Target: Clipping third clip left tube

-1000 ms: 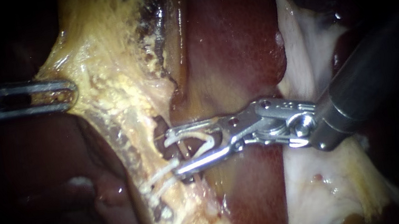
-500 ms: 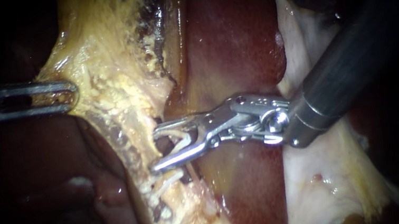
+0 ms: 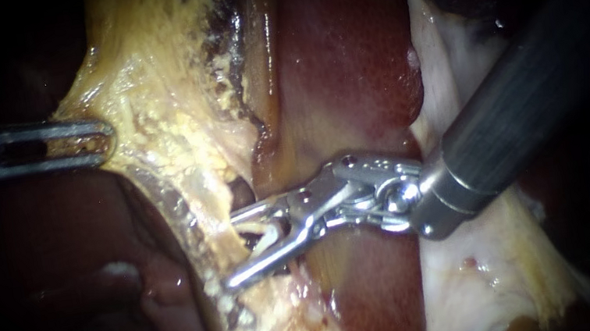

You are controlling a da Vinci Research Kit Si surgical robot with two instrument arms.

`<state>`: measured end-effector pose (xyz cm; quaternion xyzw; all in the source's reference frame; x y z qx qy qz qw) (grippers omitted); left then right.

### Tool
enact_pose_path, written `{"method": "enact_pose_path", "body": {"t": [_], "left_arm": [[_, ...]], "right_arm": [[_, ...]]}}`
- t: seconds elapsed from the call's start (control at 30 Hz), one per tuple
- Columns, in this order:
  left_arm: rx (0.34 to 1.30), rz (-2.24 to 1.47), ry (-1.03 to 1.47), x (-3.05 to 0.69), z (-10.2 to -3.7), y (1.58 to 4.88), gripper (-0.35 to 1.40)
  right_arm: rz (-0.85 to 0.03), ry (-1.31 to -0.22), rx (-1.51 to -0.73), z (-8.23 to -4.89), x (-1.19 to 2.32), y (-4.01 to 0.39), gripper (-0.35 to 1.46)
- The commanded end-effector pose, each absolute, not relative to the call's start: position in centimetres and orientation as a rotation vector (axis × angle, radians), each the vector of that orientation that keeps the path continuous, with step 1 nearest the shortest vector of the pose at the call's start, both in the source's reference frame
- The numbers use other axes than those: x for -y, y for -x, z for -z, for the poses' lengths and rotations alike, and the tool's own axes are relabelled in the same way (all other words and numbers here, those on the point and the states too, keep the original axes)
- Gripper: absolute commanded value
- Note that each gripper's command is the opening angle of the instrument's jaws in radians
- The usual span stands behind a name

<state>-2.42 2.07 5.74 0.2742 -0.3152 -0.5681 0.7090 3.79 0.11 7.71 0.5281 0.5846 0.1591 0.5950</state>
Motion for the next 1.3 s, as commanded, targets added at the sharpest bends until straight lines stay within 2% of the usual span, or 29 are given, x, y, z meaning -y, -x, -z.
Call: {"method": "enact_pose_path", "body": {"t": [0.03,0.57,0.87,1.1,1.3], "left_arm": [[0.7,1.26,-0.61,-2.07,-5.76,2.43,-0.35],[0.7,1.26,-0.61,-2.11,-5.84,2.4,-0.35],[0.697,1.262,-0.605,-2.12,-5.85,2.39,-0.35],[0.697,1.263,-0.605,-2.12,-5.85,2.39,-0.35],[0.697,1.263,-0.605,-2.11,-5.85,2.39,-0.35]], "right_arm": [[-0.366,-1.237,-1.359,-7.7,-0.1,-3.79,0.55],[-0.37,-1.42,-1.392,-7.52,-0.04,-4.09,0.51],[-0.467,-1.402,-1.388,-7.57,-0.19,-4.21,0.49],[-0.561,-1.403,-1.357,-7.55,-0.43,-4.2,0.47],[-0.605,-1.401,-1.343,-7.53,-0.58,-4.16,0.46]]}}
